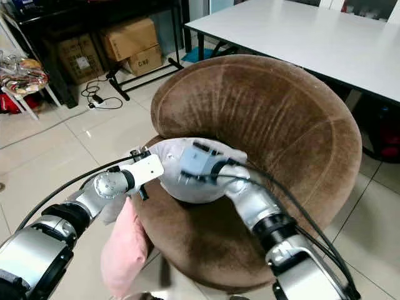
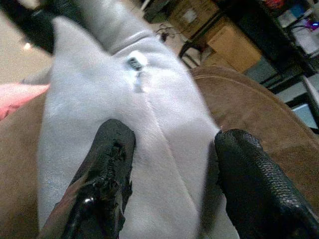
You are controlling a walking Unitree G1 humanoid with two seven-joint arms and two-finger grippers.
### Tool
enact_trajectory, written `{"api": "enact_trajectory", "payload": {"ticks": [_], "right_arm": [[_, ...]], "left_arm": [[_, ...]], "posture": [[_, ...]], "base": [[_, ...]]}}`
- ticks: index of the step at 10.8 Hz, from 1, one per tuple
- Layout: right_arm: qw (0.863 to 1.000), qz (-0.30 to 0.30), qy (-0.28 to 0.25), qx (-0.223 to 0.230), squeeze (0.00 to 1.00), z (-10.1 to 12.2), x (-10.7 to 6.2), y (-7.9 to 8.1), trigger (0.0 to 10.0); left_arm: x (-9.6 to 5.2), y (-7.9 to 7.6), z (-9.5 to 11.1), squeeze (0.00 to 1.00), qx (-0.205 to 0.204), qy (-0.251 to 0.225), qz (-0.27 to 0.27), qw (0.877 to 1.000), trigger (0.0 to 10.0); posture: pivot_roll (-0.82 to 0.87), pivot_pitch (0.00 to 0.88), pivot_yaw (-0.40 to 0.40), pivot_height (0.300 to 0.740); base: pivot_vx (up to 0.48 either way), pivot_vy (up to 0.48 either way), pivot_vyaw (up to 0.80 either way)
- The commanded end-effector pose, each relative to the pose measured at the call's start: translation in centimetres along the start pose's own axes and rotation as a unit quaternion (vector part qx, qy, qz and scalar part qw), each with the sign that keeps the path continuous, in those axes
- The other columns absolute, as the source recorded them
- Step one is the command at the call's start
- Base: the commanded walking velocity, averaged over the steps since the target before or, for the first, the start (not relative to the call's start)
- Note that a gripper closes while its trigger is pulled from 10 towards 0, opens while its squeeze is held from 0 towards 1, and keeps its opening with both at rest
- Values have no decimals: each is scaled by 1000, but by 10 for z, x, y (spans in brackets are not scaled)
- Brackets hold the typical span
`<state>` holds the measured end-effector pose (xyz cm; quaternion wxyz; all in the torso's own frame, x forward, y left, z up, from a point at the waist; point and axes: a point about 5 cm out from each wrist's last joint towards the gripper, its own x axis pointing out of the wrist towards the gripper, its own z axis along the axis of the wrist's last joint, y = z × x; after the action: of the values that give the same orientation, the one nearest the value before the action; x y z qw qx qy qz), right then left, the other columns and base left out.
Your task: Move the pillow to the sofa from floor
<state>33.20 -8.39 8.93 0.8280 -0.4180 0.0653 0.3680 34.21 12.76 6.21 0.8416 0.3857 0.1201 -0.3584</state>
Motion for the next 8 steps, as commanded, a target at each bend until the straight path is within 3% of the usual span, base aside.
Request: {"api": "enact_trajectory", "payload": {"ticks": [1,5,6,7,8], "right_arm": [[999,33,27,-19,0,-5,5,11,10000],[996,64,54,-24,0,-9,12,20,10000],[996,64,57,-21,0,-9,14,20,4353],[996,65,58,-14,0,-9,15,21,0],[996,66,59,-13,0,-9,15,21,0]], "left_arm": [[0,-6,-2,0,11,2,-17,1000,0],[-6,-4,-10,0,14,7,-17,1000,0],[-6,-4,-10,0,14,5,-19,1000,0],[-5,-5,-7,0,13,-3,-21,1000,0],[-5,-6,-7,0,13,-4,-21,1000,0]], "posture": [[-132,0,71,740],[-122,0,66,740],[-123,0,65,740],[-123,0,65,740],[-118,0,53,740]], "base": [[0,0,0],[0,0,0],[0,0,0],[0,0,0],[0,0,0]]}}
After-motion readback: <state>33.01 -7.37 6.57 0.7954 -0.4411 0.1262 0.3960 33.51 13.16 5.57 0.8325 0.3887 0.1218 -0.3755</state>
